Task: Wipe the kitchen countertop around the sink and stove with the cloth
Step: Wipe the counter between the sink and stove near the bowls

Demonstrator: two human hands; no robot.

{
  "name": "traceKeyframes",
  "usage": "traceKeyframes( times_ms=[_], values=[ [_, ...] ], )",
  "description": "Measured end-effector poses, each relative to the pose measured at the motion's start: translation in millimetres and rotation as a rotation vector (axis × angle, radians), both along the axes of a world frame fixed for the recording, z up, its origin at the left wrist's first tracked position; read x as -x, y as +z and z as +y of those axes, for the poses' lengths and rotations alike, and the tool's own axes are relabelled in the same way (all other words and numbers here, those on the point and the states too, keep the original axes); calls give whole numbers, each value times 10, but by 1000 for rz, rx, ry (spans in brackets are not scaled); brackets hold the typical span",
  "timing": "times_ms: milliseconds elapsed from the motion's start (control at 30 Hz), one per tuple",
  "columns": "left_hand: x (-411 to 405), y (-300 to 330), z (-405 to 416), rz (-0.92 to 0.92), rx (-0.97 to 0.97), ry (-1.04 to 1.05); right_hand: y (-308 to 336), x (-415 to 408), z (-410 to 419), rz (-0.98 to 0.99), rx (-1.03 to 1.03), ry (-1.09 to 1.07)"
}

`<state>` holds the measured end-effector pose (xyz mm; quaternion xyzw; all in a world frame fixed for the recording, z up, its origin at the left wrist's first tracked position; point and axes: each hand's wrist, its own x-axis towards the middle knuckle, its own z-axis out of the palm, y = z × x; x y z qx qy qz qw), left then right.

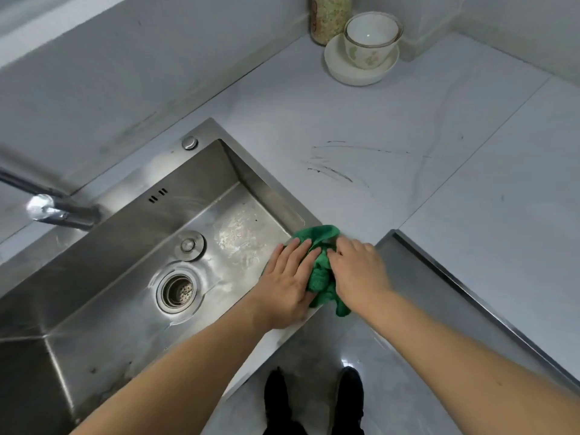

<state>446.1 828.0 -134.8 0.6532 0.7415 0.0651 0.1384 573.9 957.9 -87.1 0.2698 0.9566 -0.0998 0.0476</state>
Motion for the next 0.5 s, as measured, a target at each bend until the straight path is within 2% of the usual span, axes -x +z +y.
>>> traceKeyframes(
  times_ms=[167, 267, 333, 400, 500],
  values=[
    [-64, -8, 658, -36, -38, 92, 4, 86, 544, -58, -57, -67],
    [-74, 216, 872, -29, 50, 141, 87, 153, 633, -114, -48, -88],
    [21, 438, 912, -58, 72, 183, 205, 216, 585, -69, -13, -125],
    [187, 677, 884, -180, 57, 278, 379, 306, 553, 29, 64, -153],
    [425, 1115, 707, -438, -42, 500, 769, 601, 589, 154, 113, -55]
  ],
)
